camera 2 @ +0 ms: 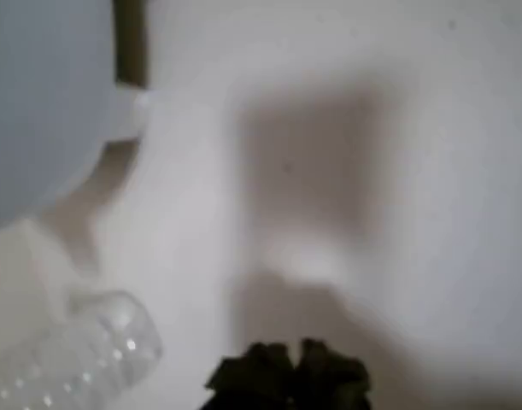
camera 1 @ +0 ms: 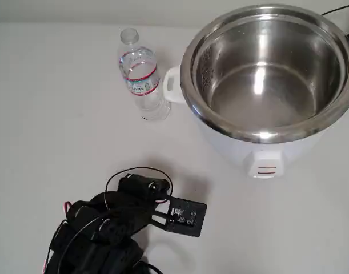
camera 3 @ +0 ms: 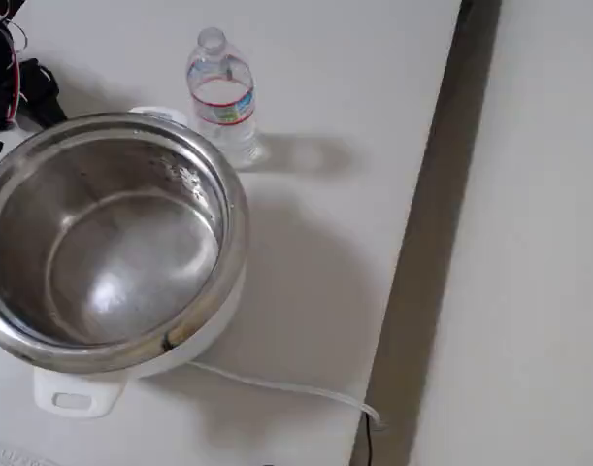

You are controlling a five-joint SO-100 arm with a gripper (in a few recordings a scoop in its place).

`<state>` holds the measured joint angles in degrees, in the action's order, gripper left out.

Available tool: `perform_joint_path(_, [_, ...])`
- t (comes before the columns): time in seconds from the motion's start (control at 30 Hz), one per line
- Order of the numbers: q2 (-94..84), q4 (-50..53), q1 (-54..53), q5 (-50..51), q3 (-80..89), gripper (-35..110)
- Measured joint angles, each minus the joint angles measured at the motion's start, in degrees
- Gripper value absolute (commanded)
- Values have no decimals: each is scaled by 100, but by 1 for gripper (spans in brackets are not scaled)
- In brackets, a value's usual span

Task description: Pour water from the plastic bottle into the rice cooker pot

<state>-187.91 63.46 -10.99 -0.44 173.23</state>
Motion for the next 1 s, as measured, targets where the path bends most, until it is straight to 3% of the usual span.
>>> perform_joint_path(0.87, [0,0,0,0,0,0])
perform_joint_path(1.0, [0,0,387,-396,0,0])
